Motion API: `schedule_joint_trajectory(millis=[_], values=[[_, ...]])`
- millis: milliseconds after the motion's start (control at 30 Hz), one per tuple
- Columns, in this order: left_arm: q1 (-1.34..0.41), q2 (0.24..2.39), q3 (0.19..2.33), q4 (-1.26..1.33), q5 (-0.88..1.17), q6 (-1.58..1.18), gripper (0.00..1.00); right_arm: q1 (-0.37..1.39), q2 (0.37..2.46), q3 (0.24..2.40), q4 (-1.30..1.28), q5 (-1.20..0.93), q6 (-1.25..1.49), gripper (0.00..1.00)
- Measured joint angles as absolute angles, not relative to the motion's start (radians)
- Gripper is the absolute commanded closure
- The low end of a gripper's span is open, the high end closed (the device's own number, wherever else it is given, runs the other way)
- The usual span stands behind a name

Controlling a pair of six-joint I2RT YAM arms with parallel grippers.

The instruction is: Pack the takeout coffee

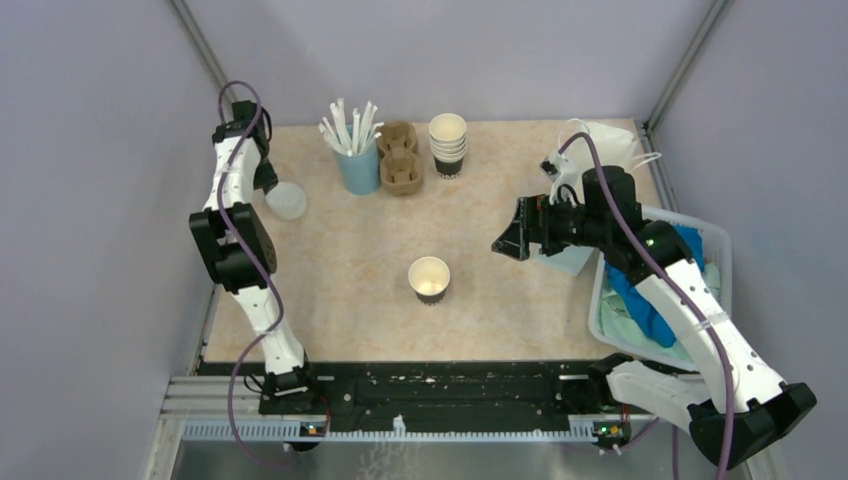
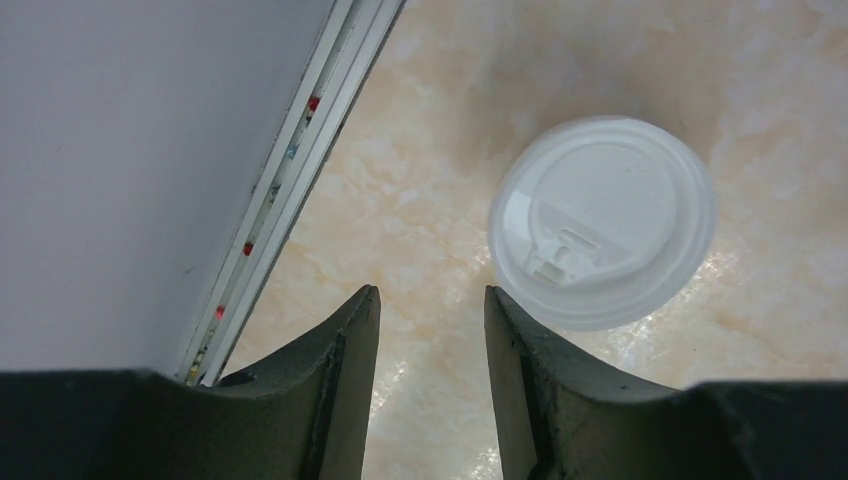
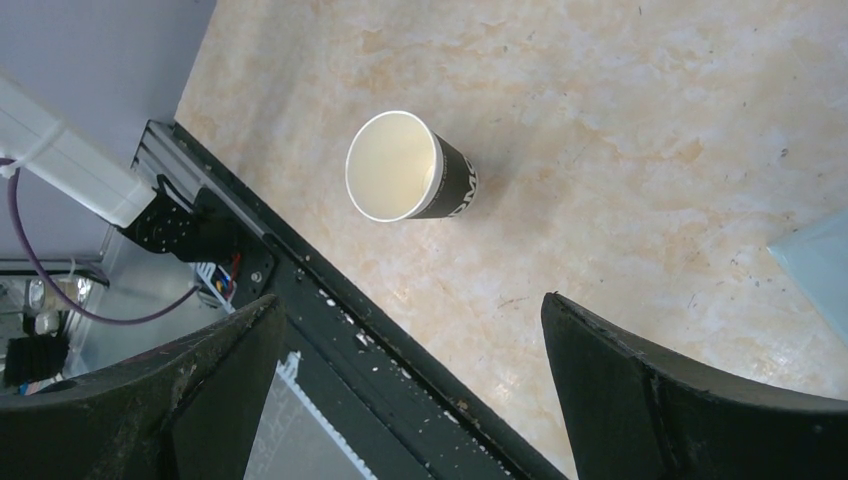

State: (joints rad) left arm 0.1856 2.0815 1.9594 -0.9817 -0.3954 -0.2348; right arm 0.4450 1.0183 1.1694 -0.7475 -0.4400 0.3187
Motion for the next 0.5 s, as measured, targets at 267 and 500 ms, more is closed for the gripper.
schedule_joint_trajectory(millis=[267,500], values=[[0.214,2.109,1.964,-0.997,-0.346,-0.238,0.57,0.451,1.018,1.169,-0.748,-0.443,0.319,0.01],[0.213,2.146,1.970,-0.997,-0.300,-0.238,0.61,0.451,1.018,1.169,-0.748,-0.443,0.319,0.01]])
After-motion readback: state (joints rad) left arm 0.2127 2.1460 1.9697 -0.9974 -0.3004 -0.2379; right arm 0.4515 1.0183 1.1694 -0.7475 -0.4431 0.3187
